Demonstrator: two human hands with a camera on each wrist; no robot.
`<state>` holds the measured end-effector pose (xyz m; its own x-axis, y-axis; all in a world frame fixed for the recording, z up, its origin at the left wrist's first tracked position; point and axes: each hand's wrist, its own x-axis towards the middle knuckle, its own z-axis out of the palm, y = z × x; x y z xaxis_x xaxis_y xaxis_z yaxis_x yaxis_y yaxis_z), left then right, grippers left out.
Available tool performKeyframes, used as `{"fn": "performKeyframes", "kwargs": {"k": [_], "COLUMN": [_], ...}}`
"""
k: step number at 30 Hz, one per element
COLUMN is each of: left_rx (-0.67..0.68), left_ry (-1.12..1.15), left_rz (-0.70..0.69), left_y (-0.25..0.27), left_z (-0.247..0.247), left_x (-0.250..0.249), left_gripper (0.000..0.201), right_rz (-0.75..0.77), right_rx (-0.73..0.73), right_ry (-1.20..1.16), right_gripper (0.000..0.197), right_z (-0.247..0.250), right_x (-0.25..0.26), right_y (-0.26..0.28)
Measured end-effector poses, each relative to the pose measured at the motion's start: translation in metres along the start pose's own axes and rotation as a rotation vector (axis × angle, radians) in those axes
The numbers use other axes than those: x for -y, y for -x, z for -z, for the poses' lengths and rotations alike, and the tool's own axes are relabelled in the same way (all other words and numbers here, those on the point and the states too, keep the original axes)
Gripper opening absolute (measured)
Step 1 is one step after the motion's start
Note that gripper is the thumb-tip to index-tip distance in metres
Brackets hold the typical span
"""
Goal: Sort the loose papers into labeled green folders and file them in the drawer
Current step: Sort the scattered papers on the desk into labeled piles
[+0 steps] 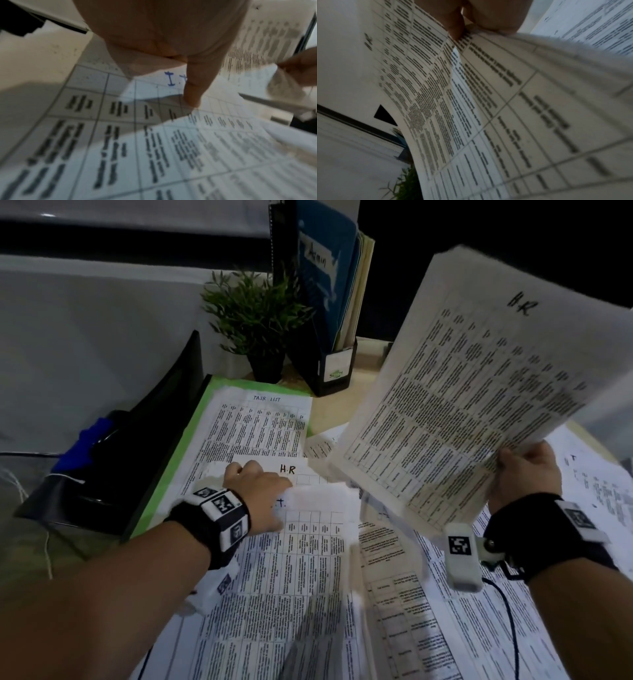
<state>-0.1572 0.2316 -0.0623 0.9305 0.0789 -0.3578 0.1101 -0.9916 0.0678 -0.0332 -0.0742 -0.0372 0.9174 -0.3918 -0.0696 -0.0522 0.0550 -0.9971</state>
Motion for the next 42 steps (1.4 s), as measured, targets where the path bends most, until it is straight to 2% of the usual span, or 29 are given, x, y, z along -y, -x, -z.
{"fn": "performKeyframes", "kwargs": {"k": [3, 6, 8, 9, 12, 17, 20, 24, 27, 30, 34, 36, 37, 40, 42], "left_rx": [-0.032, -0.037, -0.057, -0.065, -0.070, -0.151, -0.166, -0.152, -0.193, -0.189, -0.195, -0.184, -0.175, -0.144, -0.129], "left_ry": [0.187, 0.316, 0.334, 0.341, 0.357, 0.397, 0.425, 0.431, 0.395, 0.354, 0.396, 0.376, 0.353, 0.281, 0.245], "left_rz": [-0.050, -0.051, -0.084, -0.102, -0.134, -0.128, -0.125, -0.102, -0.069, -0.050, 0.006, 0.024, 0.031, 0.050, 0.079], "left_y": [0.012, 0.024, 0.029, 0.032, 0.042, 0.063, 0.069, 0.069, 0.068, 0.062, 0.050, 0.043, 0.040, 0.027, 0.018], "left_z": [0.004, 0.014, 0.020, 0.022, 0.028, 0.036, 0.040, 0.040, 0.040, 0.034, 0.021, 0.016, 0.013, 0.009, 0.007], "left_x": [0.008, 0.013, 0.014, 0.014, 0.014, 0.025, 0.030, 0.029, 0.023, 0.019, 0.024, 0.026, 0.027, 0.025, 0.025], "left_gripper": [0.023, 0.013, 0.018, 0.022, 0.023, 0.024, 0.028, 0.033, 0.028, 0.025, 0.023, 0.021, 0.019, 0.017, 0.014], "right_rz": [0.033, 0.018, -0.029, -0.045, -0.102, -0.218, -0.219, -0.250, -0.263, -0.249, -0.238, -0.194, -0.176, -0.248, -0.259], "right_rx": [-0.056, -0.025, 0.047, 0.104, 0.315, 0.497, 0.642, 0.765, 0.751, 0.746, 0.901, 0.949, 0.933, 0.785, 0.735], "right_ry": [-0.111, -0.087, 0.205, 0.351, 0.578, 0.677, 0.780, 0.847, 0.879, 0.932, 1.053, 1.096, 1.099, 0.991, 0.966], "right_gripper": [0.035, 0.027, 0.015, 0.017, 0.019, 0.016, 0.009, 0.015, 0.029, 0.028, 0.029, 0.017, 0.010, 0.034, 0.032], "right_z": [-0.004, -0.018, -0.031, -0.035, -0.040, -0.033, -0.026, -0.019, -0.018, -0.019, -0.017, -0.014, -0.012, -0.007, -0.006], "right_x": [0.004, -0.002, -0.012, -0.021, -0.042, -0.068, -0.079, -0.093, -0.094, -0.084, -0.074, -0.071, -0.068, -0.070, -0.067], "right_y": [-0.001, 0.006, 0.021, 0.028, 0.047, 0.083, 0.103, 0.125, 0.131, 0.132, 0.133, 0.134, 0.134, 0.132, 0.133]}}
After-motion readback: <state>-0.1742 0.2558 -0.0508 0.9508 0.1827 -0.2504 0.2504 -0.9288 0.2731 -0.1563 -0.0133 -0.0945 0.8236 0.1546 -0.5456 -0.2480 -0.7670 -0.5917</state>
